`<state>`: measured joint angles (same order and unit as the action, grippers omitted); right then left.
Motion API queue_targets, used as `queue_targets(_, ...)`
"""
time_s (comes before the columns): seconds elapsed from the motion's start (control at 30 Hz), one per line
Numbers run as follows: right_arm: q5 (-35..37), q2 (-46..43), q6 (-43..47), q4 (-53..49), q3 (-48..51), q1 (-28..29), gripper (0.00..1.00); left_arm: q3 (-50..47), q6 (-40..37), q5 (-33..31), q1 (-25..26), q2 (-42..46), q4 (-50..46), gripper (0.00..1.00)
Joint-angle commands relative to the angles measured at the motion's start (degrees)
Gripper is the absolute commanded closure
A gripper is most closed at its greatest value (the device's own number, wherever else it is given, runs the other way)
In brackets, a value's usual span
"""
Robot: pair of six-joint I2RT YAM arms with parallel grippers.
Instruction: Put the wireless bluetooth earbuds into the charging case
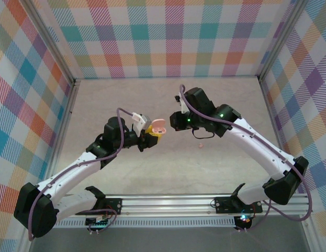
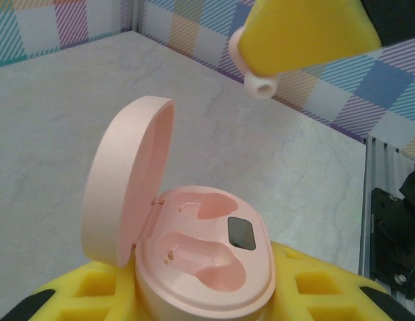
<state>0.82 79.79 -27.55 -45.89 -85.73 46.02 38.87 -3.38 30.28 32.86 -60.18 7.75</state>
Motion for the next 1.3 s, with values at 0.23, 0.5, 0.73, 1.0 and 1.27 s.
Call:
queue_targets(0.23, -1.25, -0.89, 0.48, 2.37, -0.91, 2.12, 0.86, 0.76, 1.61, -0.31, -0.46, 0.12, 4.01, 0.80)
queue_targets(0.5, -1.11, -0.64, 0.81, 2.60, -1.54, 2.58, 0.86, -0.68, 2.29, 0.10, -0.43, 0.94, 5.77, 0.80)
queue_targets(0.73, -0.82, -0.95, 2.01, 3.91, -1.12, 3.37, 0.86, -1.00, 2.42, 0.98, -0.43, 1.40, 6.42, 0.80)
queue_targets(1.0, -1.70, -0.86, 5.92, 6.75, -0.76, 4.51, 0.87, -2.41, 2.07, 2.44, -0.43, 2.14, 9.21, 0.80)
queue_targets(1.27, -1.26, -1.23, 13.25, 7.92, 0.66, 5.22, 0.87, -3.10, 2.23, 2.99, -0.43, 2.16, 10.77, 0.80)
